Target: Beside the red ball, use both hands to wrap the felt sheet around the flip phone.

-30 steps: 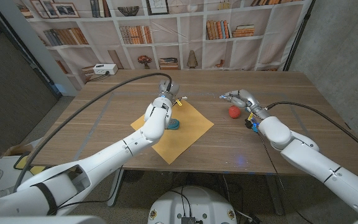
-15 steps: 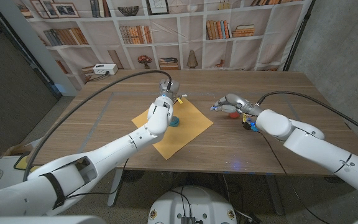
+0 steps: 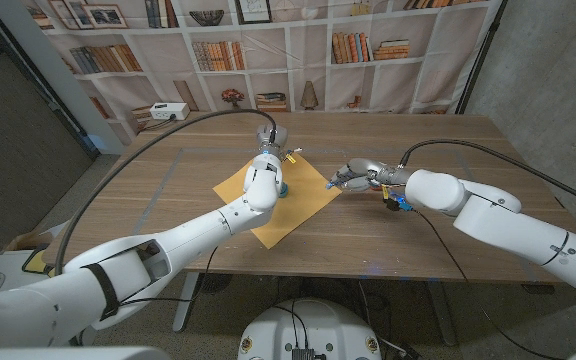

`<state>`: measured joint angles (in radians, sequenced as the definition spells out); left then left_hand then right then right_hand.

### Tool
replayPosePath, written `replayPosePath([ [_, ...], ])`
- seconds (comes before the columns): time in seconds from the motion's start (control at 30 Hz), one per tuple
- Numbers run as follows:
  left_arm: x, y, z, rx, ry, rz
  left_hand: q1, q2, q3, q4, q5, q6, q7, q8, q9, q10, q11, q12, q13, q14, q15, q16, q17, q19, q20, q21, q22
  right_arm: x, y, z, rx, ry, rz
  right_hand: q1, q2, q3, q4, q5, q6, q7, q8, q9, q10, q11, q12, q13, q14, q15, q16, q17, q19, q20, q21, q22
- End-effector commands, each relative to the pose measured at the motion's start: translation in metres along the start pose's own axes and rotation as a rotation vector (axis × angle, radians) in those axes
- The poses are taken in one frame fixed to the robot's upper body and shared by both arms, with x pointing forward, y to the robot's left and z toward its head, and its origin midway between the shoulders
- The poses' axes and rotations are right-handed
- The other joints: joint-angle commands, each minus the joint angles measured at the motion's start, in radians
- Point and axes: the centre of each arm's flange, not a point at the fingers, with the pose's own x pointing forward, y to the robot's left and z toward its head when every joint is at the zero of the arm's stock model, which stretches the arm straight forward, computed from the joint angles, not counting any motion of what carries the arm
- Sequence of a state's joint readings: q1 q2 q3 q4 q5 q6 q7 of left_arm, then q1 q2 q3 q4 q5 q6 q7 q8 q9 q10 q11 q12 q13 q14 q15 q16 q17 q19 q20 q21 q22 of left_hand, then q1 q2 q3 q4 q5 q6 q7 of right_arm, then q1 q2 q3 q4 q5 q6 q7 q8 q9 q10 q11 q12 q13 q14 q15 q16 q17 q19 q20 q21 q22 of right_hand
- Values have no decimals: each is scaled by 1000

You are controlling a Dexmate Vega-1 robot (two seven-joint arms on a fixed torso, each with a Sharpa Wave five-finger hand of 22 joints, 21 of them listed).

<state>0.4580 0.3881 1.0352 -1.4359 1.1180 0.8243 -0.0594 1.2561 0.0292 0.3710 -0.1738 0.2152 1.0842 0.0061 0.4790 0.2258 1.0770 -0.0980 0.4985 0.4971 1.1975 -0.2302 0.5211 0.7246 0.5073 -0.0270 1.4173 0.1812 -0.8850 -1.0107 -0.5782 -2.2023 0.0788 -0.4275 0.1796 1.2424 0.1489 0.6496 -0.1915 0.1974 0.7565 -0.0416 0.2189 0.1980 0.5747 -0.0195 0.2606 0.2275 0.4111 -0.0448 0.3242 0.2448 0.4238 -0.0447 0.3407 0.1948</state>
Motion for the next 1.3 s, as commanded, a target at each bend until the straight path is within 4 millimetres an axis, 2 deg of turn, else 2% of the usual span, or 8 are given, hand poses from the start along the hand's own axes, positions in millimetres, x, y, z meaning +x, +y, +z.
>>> replayPosePath([
  [0.03, 13, -4, 7, -36, 67, 40, 12, -6, 13, 3, 6, 16, 19, -2, 4, 75, -50, 6, 161, 11, 0, -2, 4, 8, 2, 5, 2, 11, 20, 21, -33, -57, 89, 45, 16, -6, 6, 2, -39, -17, -18, 5, -34, -15, -16, 3, -34, -118, -31, -15, -28, -62, -3, 3],
  [0.2, 19, -6, 11, -99, 84, 38, 12, -9, 18, 3, 10, 19, 22, -5, 8, 76, -50, 4, 162, 13, 0, -5, 7, 9, 5, 8, 1, 19, 28, 26, -27, -100, 113, 72, 21, -11, 10, 5, -66, -19, -27, 5, -61, -21, -29, 4, -48, -119, -47, -22, -35, -79, 1, 3],
  [0.33, 22, -5, 14, -162, 73, 23, 8, -12, 20, 6, 11, 17, 23, -9, 8, 80, -47, 3, 162, 19, 2, -6, 8, 11, 5, 10, 1, 23, 29, 32, -37, -144, 83, 12, -18, -89, 44, -17, -76, -14, -26, 6, -63, -12, -32, 4, -50, -91, -53, -27, -8, -30, 17, 0],
  [0.37, 22, -3, 15, -173, 67, 19, 7, -13, 20, 6, 12, 18, 25, -10, 8, 79, -48, 2, 161, 19, 1, -7, 9, 13, 5, 10, 1, 24, 30, 33, -50, -149, 71, -26, -29, -128, 60, -24, -85, -4, -26, 7, -64, -8, -34, 4, -51, -80, -54, -28, 3, -15, 22, -3],
  [0.67, 33, 12, -4, -514, -39, -203, -1, -1, 33, 13, 8, -12, 20, -17, 34, 46, -58, -7, 183, -15, 3, -29, 19, -14, 12, 8, 1, 39, 37, 42, -162, -153, 57, -175, -43, -242, 119, -23, -141, 2, -30, 9, -103, 20, -51, 3, -85, -61, -75, -34, -9, 22, 13, -11],
  [0.93, 53, 14, -30, -668, -199, -432, -19, 51, 50, 29, -29, -136, 4, -18, 146, -75, -55, -6, 274, -148, 15, -100, 70, -136, 72, -20, 1, 48, 43, 42, -209, -144, 58, -219, -43, -274, 133, -19, -153, 3, -28, 9, -120, 17, -55, 3, -110, -59, -88, -37, -33, 37, 0, -12],
  [1.1, 62, 18, -37, -617, -261, -472, -30, 63, 51, 37, -20, -148, -6, -7, 175, -95, -61, 3, 300, -163, 12, -116, 81, -148, 68, -30, -1, 55, 51, 43, -228, -148, 85, -207, -29, -272, 118, -12, -148, -2, -23, 9, -114, 4, -52, 3, -107, -74, -90, -41, -37, 39, -4, -12],
  [1.3, 65, 24, -39, -608, -262, -475, -30, 60, 53, 31, -16, -137, -8, 11, 200, -87, -68, 19, 317, -146, 9, -121, 88, -142, 60, -33, 0, 63, 60, 45, -274, -125, 134, -181, 19, -265, 87, -7, -100, -20, -6, 7, -45, -1, -29, 1, -4, -91, -55, -43, 23, 32, 14, -11],
])
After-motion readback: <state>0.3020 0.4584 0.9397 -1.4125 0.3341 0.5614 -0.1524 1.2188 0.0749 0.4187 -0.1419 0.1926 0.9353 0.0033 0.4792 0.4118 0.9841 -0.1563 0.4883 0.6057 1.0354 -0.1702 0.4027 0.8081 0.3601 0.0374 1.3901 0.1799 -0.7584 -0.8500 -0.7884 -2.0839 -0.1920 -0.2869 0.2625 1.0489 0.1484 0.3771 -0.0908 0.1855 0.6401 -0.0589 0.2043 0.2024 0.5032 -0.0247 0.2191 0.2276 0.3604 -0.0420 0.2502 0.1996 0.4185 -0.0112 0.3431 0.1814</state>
